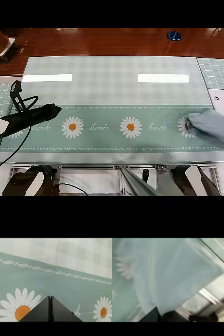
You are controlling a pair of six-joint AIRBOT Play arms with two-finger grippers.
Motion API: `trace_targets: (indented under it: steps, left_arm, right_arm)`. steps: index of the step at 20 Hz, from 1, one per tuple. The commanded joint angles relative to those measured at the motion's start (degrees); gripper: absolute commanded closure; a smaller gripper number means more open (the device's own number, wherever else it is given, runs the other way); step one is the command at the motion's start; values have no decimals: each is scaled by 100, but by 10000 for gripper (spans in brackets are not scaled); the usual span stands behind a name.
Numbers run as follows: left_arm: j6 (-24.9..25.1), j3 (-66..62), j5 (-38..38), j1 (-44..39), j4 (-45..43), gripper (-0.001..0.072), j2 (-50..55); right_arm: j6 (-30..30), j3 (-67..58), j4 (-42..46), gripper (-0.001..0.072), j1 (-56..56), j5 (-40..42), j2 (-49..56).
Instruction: Fold the shirts.
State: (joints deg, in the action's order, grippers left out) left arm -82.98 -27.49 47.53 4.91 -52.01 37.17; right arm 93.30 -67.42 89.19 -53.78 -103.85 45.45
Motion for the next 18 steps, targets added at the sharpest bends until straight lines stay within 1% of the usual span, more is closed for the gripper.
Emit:
trace_targets:
  steps: [1, 2, 3, 4, 7, 8, 9, 10, 11, 12, 13, 14, 15, 16, 17, 18]
  left_arm:
    - [4, 2, -52, 4, 0, 687, 2]
    - [4, 2, -55, 4, -2, 687, 2]
    - [4, 2, -50, 4, -2, 687, 2]
    - [4, 2, -42, -15, -2, 687, 2]
    - [205, -20, -177, -157, 116, 686, 2]
    - [387, -87, -299, -186, 315, 686, 2]
    - [669, -273, -306, -184, 522, 687, 17]
    - [796, -566, -302, -188, 643, 688, 83]
    - [876, -966, -293, -219, 752, 687, 216]
    - [883, -1497, -254, -297, 752, 688, 422]
    - [885, -2039, -157, -411, 752, 688, 662]
    - [887, -2594, -42, -595, 748, 687, 916]
    - [892, -3014, 48, -813, 745, 687, 1126]
    - [990, -3289, 81, -1088, 717, 688, 1290]
    - [1106, -3362, 48, -1379, 542, 688, 1388]
    - [955, -3320, 70, -1703, 20, 688, 1491]
  right_arm:
    - [286, 1390, 1626, 685, -234, 299, -1010]
    - [422, 1661, 1672, 606, -234, 369, -1143]
    - [466, 1832, 1668, 394, -234, 380, -1156]
    - [457, 1919, 1626, 303, -208, 380, -1110]
    - [455, 1683, 1600, 306, 9, 511, -763]
    - [442, 1432, 1504, 318, 122, 684, -597]
    - [350, 1119, 1209, 406, 271, 920, -433]
    - [291, 728, 634, 550, 472, 1266, -240]
    - [240, 378, -160, 691, 678, 1674, -61]
    - [131, 94, -1204, 686, 973, 2243, 118]
    - [-138, -50, -2341, 686, 1329, 2800, 262]
    - [-546, -83, -3556, 686, 1790, 3316, 380]
    - [-909, -83, -4323, 686, 2315, 3624, 487]
    - [-1333, -83, -4454, 686, 3016, 3814, 614]
    - [-1624, -70, -3969, 687, 3711, 3875, 750]
    - [-1521, 24, -3058, 686, 4474, 3873, 922]
